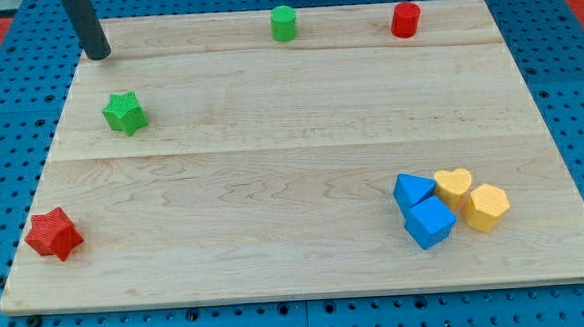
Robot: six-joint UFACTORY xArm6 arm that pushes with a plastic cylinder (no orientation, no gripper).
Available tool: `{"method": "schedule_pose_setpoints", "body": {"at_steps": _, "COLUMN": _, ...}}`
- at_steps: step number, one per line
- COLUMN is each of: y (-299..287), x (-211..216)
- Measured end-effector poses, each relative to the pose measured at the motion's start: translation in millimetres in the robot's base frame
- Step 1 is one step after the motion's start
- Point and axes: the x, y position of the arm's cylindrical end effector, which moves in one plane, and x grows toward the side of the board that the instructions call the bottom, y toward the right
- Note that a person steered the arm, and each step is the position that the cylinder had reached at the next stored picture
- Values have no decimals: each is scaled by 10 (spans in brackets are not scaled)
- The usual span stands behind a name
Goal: Move the green star to the right of the red star
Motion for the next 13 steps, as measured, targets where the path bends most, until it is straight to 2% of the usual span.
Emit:
{"method": "schedule_pose_setpoints", "body": {"at_steps": 1, "y": -29, "x": 106}}
{"method": "schedule_pose_setpoints", "body": {"at_steps": 2, "y": 303, "x": 550}}
{"method": "schedule_pose_setpoints", "body": {"at_steps": 3, "y": 987, "x": 901}}
{"method": "schedule_pose_setpoints", "body": {"at_steps": 4, "y": 775, "x": 987}}
{"method": "schedule_pose_setpoints", "body": {"at_steps": 5, "y": 201, "x": 804}}
{"method": "schedule_pose_setpoints", "body": {"at_steps": 6, "y": 28, "x": 1228}}
{"method": "schedule_pose_setpoints", "body": {"at_steps": 7, "y": 159, "x": 1400}}
{"method": "schedule_pose_setpoints", "body": {"at_steps": 9, "y": 902, "x": 1891}}
{"method": "schedule_pose_setpoints", "body": {"at_steps": 10, "y": 1608, "x": 2138}}
{"method": "schedule_pose_setpoints", "body": {"at_steps": 12, "y": 1524, "x": 1805}}
{"method": "schedule_pose_setpoints", "body": {"at_steps": 13, "y": 1752, "x": 1421}}
